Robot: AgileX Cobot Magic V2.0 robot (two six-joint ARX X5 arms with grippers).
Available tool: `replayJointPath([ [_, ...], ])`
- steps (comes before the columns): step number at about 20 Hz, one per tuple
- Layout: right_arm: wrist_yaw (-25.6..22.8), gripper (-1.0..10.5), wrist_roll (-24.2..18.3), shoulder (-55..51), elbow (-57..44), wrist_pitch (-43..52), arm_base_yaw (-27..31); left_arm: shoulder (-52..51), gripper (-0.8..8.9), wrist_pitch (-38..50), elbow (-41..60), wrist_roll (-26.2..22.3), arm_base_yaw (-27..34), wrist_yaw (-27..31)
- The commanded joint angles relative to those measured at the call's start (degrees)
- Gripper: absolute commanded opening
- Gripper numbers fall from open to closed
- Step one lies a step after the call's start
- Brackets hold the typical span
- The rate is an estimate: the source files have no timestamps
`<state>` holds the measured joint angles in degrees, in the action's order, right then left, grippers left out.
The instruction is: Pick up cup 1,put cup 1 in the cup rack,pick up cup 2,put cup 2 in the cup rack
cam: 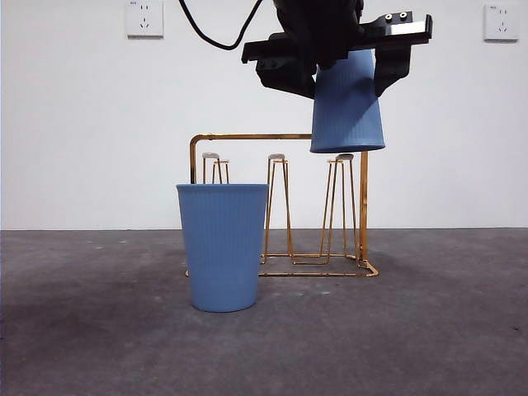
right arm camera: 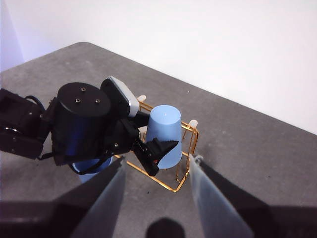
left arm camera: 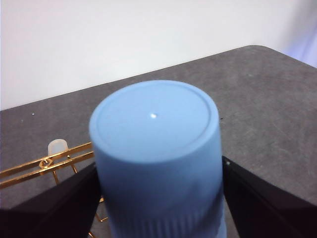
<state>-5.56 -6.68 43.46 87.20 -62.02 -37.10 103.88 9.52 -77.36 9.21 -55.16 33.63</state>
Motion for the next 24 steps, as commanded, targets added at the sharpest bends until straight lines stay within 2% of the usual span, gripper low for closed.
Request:
replayJointPath([
  [1,0.02,2.2,-0.13,-0.2,-0.22,0.5,-0.02,0.33,-0.08,0.37,-0.09,1.03,0.13,-0.76],
  [8,0.02,2.2,-0.02,-0.2,-0.22,0.72,-0.02,0.85,-0.08,-3.82,-0.09,2.16,0.7,-2.05],
  [17,0.2,2.2,0.0,-0.2,-0.22,0.5,-0.02,3.17,-0.08,-3.78,-0.09,2.75,1.49,-2.32],
  [21,0.17,2.2,-0.02,-0.2,-0.22,0.48,-0.02,2.82,-0.08,0.5,-0.11,0.5,0.83,-0.81],
  [24,0.17,2.2,-0.04,-0.2,-0.22,0.2,-0.02,2.51,-0.08,0.42,-0.72,-0.7,0.83,-0.57],
])
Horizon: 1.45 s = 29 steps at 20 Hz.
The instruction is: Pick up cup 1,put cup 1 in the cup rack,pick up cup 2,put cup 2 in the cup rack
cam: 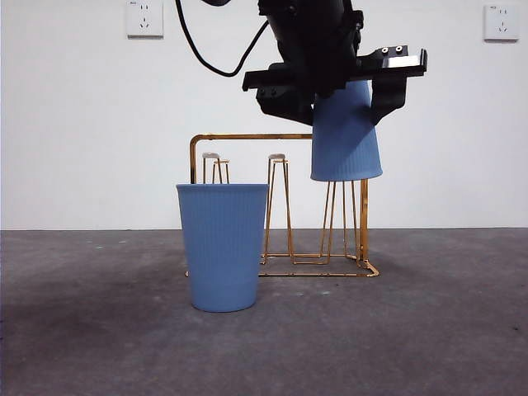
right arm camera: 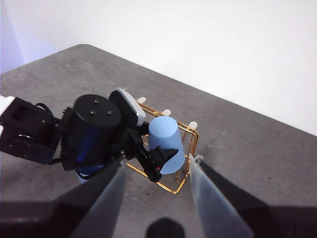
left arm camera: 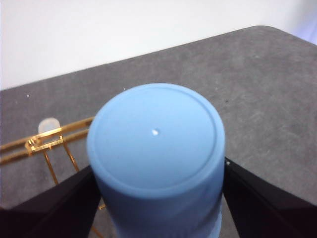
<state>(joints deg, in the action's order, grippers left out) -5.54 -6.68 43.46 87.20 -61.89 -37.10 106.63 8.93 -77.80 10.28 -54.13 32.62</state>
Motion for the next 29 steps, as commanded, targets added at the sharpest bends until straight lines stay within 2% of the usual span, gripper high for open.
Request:
replayJointPath([
  [1,0.15,2.2,-0.09,-0.2,-0.22,0.07,-0.02,-0.24,-0.08,1.01,-0.48,-2.03,-0.17,0.42],
  [17,0.17,2.2,-0.48,-0.17,-0.22,0.15,-0.02,0.33,-0.08,-0.66,-0.52,0.22,3.72,-3.39],
  [20,0.17,2.2,-0.48,-0.17,-0.22,0.2,-0.02,0.39,-0.08,-0.94,-0.52,0.26,4.33,-6.21],
  [29,0.17,2.2,-0.46,-0.15,-0.24,0.17,-0.02,2.78,-0.08,-1.14,-0.52,0.87,4.0,-7.78],
])
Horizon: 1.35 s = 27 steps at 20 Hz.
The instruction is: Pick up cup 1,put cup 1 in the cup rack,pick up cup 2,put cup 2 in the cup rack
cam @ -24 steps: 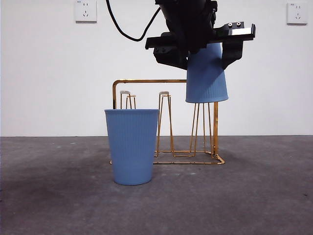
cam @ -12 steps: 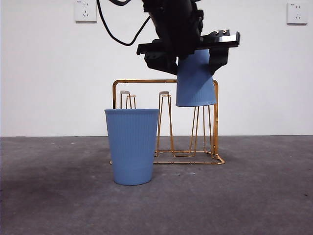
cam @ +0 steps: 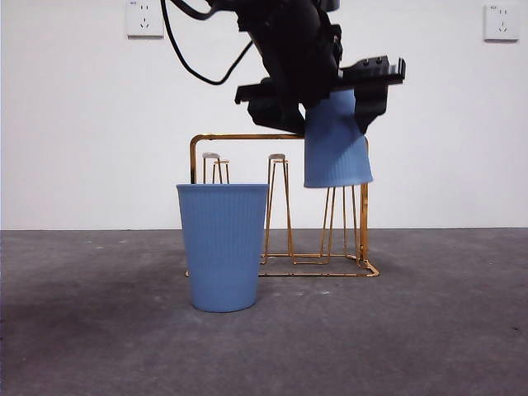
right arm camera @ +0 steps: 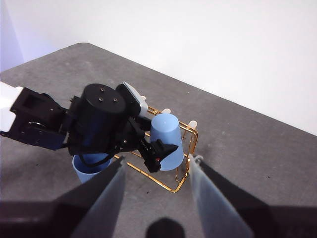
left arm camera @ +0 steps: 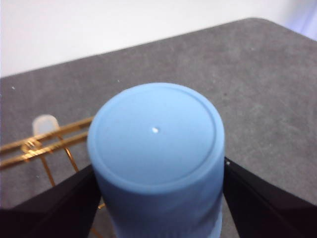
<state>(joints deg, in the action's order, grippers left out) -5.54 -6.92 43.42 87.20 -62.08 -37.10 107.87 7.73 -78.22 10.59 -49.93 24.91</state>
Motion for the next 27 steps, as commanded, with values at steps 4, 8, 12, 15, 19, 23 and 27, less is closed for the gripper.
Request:
replayJointPath([
  [4,0.17,2.2,-0.22,-0.09,-0.24,0.39,-0.02,2.78,-0.08,-0.42,-0.11,0.57,-0.66,0.0],
  [8,0.15,2.2,-0.22,-0.09,-0.24,0.33,-0.02,3.78,-0.08,-0.9,-0.11,0.59,-0.68,-0.07],
  [12,0.17,2.2,-0.22,-0.09,-0.24,0.2,-0.02,5.16,-0.08,-1.46,-0.11,0.81,-0.74,-0.76],
  [15,0.17,2.2,-0.22,-0.09,-0.24,0.07,-0.02,5.81,-0.08,-2.16,-0.11,0.96,-0.76,-0.96],
  [19,0.17,2.2,-0.22,-0.09,-0.24,-0.2,-0.02,6.51,-0.03,-2.56,-0.11,1.05,-0.57,-3.41],
  [23,0.17,2.2,-0.24,-0.09,-0.24,-1.03,-0.02,6.51,2.07,-2.51,-0.11,2.71,-0.35,-6.03],
  [27,0.17,2.2,-0.24,-0.09,-0.24,-1.49,-0.02,6.45,4.42,-3.74,-0.2,2.73,-0.35,-7.56],
])
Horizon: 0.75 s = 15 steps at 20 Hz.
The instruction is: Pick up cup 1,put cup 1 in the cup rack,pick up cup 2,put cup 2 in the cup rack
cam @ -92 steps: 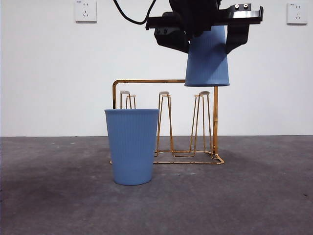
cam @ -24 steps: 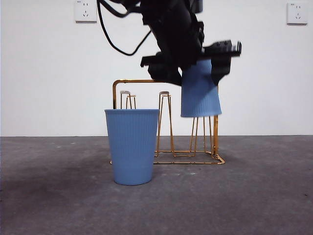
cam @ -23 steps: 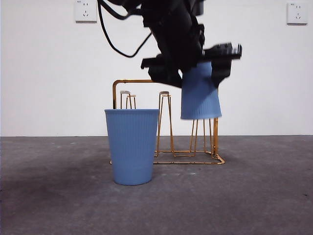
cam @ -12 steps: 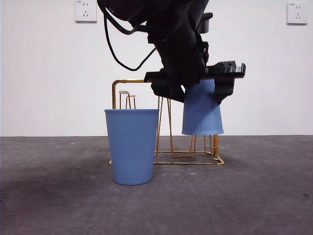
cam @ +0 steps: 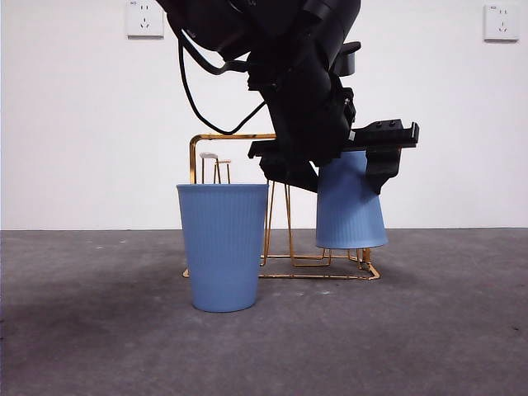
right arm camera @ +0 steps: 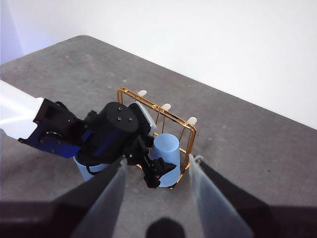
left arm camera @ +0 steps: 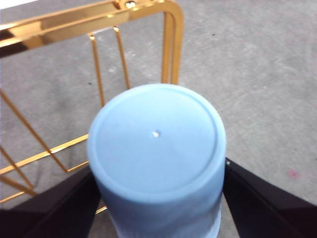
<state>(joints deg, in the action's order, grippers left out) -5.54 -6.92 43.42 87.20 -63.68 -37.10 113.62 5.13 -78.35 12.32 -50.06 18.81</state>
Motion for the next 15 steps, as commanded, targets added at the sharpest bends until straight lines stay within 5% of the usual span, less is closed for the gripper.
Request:
replayJointPath([
  [1,0.17,2.2,-0.24,-0.09,-0.24,0.13,-0.02,0.7,4.42,-1.86,-0.17,1.01,-0.22,-1.75],
  [15,0.15,2.2,-0.22,-0.09,-0.24,0.22,-0.02,0.68,4.41,-34.77,-16.28,1.18,-0.5,-8.57],
])
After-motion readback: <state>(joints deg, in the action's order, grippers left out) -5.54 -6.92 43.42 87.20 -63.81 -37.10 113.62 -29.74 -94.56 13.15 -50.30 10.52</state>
